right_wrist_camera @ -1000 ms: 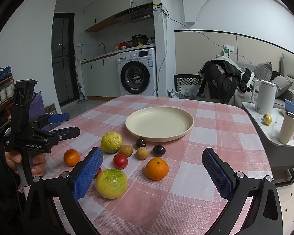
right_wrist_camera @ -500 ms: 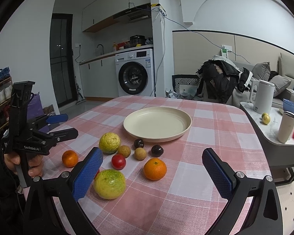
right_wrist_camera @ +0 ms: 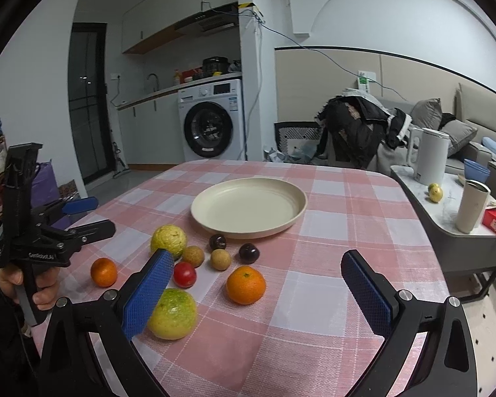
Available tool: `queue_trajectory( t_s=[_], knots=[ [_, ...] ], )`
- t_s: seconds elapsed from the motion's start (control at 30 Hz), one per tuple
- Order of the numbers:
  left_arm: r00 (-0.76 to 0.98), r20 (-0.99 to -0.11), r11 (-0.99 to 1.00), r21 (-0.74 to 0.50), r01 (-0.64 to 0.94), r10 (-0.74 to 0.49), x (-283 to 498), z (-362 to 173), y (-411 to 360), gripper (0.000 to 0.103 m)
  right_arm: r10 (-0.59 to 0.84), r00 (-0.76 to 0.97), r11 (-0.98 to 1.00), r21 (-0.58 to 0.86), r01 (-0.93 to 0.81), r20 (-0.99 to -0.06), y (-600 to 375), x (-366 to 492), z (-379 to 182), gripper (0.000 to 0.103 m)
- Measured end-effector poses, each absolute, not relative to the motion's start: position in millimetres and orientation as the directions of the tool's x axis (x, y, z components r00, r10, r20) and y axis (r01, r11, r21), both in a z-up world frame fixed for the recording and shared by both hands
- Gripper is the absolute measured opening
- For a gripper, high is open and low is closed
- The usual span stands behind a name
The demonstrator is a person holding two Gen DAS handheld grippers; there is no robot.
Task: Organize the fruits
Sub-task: 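Grasp the orange with the left tool while the right tool grasps the large green citrus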
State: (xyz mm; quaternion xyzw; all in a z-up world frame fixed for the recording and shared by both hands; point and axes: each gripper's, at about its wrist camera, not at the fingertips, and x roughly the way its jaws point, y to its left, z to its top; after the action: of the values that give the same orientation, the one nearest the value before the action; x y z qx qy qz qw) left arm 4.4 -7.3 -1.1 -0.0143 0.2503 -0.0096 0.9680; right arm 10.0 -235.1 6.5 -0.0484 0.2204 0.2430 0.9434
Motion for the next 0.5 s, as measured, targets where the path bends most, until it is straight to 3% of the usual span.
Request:
queue_trajectory(
  t_s=[0.27,0.5],
  knots=[
    [0.855,-0.515,0.998,-0.047,0.048,-0.065,1,-2,-9,0.102,0.451,0.747,0.868,0.043,-0.495,-0.488,-231,11,8,0.103],
    [0.821,-0.566,0.997,-0.030,0.073,-0.078,-4,-9,-12,0.102,0.484,0.640,0.833,0.091,-0.546,-0.597,-213,19,-6,0.103]
  ],
)
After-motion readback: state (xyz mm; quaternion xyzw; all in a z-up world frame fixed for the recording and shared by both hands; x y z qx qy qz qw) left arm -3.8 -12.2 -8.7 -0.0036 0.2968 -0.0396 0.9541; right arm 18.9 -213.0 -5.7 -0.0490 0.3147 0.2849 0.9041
